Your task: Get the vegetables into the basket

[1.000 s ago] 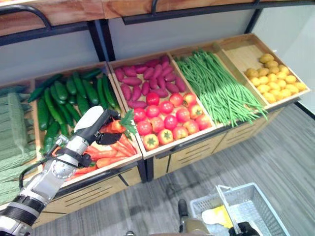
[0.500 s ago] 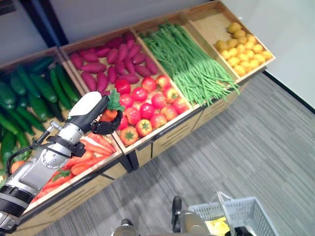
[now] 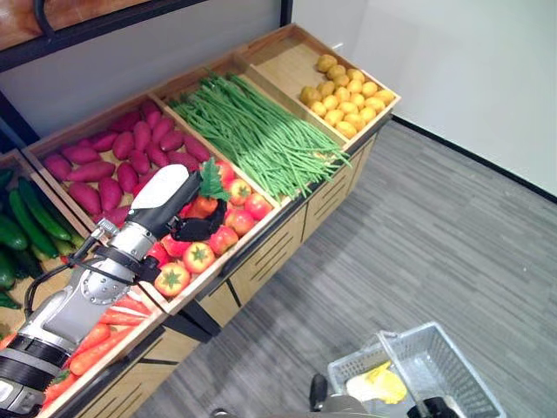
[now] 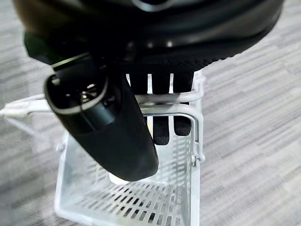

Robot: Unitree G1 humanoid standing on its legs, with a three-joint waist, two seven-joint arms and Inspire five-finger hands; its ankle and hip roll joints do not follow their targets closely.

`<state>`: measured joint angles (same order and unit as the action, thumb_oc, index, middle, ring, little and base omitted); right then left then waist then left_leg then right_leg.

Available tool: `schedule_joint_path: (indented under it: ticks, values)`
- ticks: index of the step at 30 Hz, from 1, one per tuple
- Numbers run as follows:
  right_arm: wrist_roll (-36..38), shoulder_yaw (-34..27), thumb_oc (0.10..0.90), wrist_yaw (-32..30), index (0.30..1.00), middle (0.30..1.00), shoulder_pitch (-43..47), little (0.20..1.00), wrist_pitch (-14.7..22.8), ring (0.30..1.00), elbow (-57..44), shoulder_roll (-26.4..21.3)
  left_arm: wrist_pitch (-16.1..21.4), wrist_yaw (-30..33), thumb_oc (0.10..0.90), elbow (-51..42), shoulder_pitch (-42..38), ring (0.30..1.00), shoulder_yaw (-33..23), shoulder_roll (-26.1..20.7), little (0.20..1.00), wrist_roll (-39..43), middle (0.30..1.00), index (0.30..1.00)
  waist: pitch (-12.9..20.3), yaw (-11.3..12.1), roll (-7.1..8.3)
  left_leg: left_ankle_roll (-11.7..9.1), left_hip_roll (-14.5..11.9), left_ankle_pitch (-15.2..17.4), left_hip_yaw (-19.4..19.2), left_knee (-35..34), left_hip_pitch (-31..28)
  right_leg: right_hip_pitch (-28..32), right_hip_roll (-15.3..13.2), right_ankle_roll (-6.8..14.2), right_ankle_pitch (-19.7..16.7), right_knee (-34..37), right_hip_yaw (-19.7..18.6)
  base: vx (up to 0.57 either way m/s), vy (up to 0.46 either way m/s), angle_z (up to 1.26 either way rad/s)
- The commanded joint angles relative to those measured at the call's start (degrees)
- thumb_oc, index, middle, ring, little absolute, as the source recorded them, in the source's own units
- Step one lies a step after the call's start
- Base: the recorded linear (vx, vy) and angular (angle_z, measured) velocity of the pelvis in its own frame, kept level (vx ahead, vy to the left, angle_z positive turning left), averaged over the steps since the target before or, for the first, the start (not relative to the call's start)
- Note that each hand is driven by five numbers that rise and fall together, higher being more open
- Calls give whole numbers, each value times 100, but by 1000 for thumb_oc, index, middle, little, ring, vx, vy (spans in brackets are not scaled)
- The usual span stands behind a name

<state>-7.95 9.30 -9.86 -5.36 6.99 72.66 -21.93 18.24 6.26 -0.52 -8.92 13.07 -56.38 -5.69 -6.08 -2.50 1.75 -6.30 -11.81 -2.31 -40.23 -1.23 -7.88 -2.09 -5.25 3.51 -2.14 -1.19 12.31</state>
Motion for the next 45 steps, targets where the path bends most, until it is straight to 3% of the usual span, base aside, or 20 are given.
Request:
schedule_joint_path:
  ticks: [1,6,7,8,9,10,11,13,14,17,20,24,30,31,33,34,37,40,44,45]
  values:
    - [230,-21,400,-129,300,300,-26,300,133,300,105,-67,320,298,400,-462,-550,300,-258,-76,300,152,300,300,78,28,120,-216,-80,-454,314,18,434,456,-320,541,220,-49,96,-60,-203,3]
    - [255,5,400,-147,300,300,0,300,144,300,114,-159,309,267,400,-472,-650,300,-139,182,300,219,300,300,-49,65,31,-402,-335,-593,595,425,702,568,-161,361,386,-55,134,-56,-163,13]
    - [247,20,400,-146,300,300,17,300,149,300,110,-190,312,270,400,-470,-628,300,-141,201,300,225,300,300,-83,111,32,-424,-316,-565,844,556,754,581,-135,335,390,-37,72,-102,-99,7]
    - [235,53,400,-150,300,300,76,300,149,300,117,-249,309,288,400,-502,-611,300,-147,229,300,210,300,300,-148,157,14,-353,-263,-626,1187,692,920,511,-104,273,305,-38,54,-108,-43,-10]
    - [232,105,400,-162,300,300,167,300,150,300,120,-300,292,310,400,-532,-550,300,-165,251,300,178,300,300,-194,278,9,-302,-47,-554,1897,678,1033,467,-100,261,287,-29,-122,-120,9,-26]
    - [235,152,400,-156,300,300,233,300,159,300,117,-322,276,331,400,-536,-488,300,-203,292,300,134,300,300,-200,306,15,-234,81,-453,2356,554,1125,407,-126,272,247,-23,-221,-13,59,-48]
    - [205,279,400,-146,300,300,368,300,166,300,150,-339,267,429,400,-527,-296,300,-333,318,300,0,300,300,-226,457,5,-137,254,-348,3336,279,1132,282,-99,288,191,-73,-661,-5,44,-57]
    - [206,288,400,-146,300,300,377,300,167,300,154,-340,267,428,400,-534,-281,300,-351,317,300,-2,300,300,-208,447,4,-133,255,-380,3336,261,1156,252,-98,287,168,-68,-662,15,32,-83]
    - [159,372,400,-104,300,300,492,300,175,300,173,-331,285,462,400,-550,-179,300,-452,274,300,-76,300,300,-191,481,-13,-74,322,-320,3687,133,1125,171,-61,313,117,-99,-934,55,83,-88]
    - [136,389,400,-81,300,300,439,300,171,300,146,-292,324,322,400,-724,-188,300,-339,101,300,-107,300,300,-79,394,-30,-15,327,-341,3288,-237,803,154,-129,382,71,-88,-1037,71,217,-81]
    - [141,425,400,-62,300,300,471,300,150,300,144,-274,340,258,400,-769,-328,300,-155,-4,300,-118,300,300,-23,336,3,44,436,-252,3136,-318,685,131,-250,493,-28,-19,-1149,26,174,-38]
    - [91,484,400,-36,300,300,503,300,116,300,85,-169,358,158,400,-885,-491,300,25,-283,300,-176,300,300,13,328,146,167,596,-72,2726,-341,534,-88,-413,680,-292,38,-1487,-8,203,-33]
    - [152,437,400,-91,300,300,590,300,90,300,79,-130,398,115,400,-836,-774,300,283,-447,300,-198,300,300,-57,270,239,330,801,115,2343,-337,435,-400,-575,902,-618,-5,-1748,-49,157,-37]
    - [141,449,400,-96,300,300,612,300,85,300,99,-120,404,116,400,-818,-803,300,307,-448,300,-185,300,300,-86,288,243,353,809,131,2282,-324,423,-487,-580,907,-659,-98,-1719,-86,66,-31]
    - [119,413,400,-112,300,300,677,300,71,300,99,-117,365,133,400,-806,-697,300,203,-503,300,-186,300,300,-189,521,151,404,709,216,1977,-139,463,-546,-927,804,-485,-759,-495,-144,115,-89]
    - [113,410,400,-111,300,300,683,300,78,300,110,-118,362,108,400,-796,-659,300,162,-523,300,-192,300,300,-205,500,117,432,690,230,1922,-86,480,-510,-1013,761,-405,-1046,-276,-107,102,-99]
    - [50,447,400,-114,300,300,621,300,107,300,115,-115,370,76,400,-748,-572,300,170,-575,300,-241,300,300,-164,463,112,457,649,207,1730,-56,450,-461,-989,753,-280,-1423,-308,-60,31,-35]
    - [75,401,400,-142,300,300,577,300,104,300,117,-114,352,57,400,-749,-645,300,288,-559,300,-234,300,300,-100,463,119,430,654,152,1635,-97,395,-370,-944,761,-249,-1364,-416,-8,-41,-36]
    - [116,419,400,-167,300,300,545,300,83,300,136,-107,332,85,400,-600,-693,300,345,-421,300,-223,300,300,39,472,152,226,466,7,1306,-17,381,2,-660,688,17,-530,-242,14,-227,-41]
    - [129,418,400,-169,300,300,527,300,89,300,131,-166,322,123,400,-520,-659,300,375,-212,300,-157,300,300,24,421,93,70,264,-174,1232,10,385,96,-437,605,41,-265,-268,-2,-311,-48]
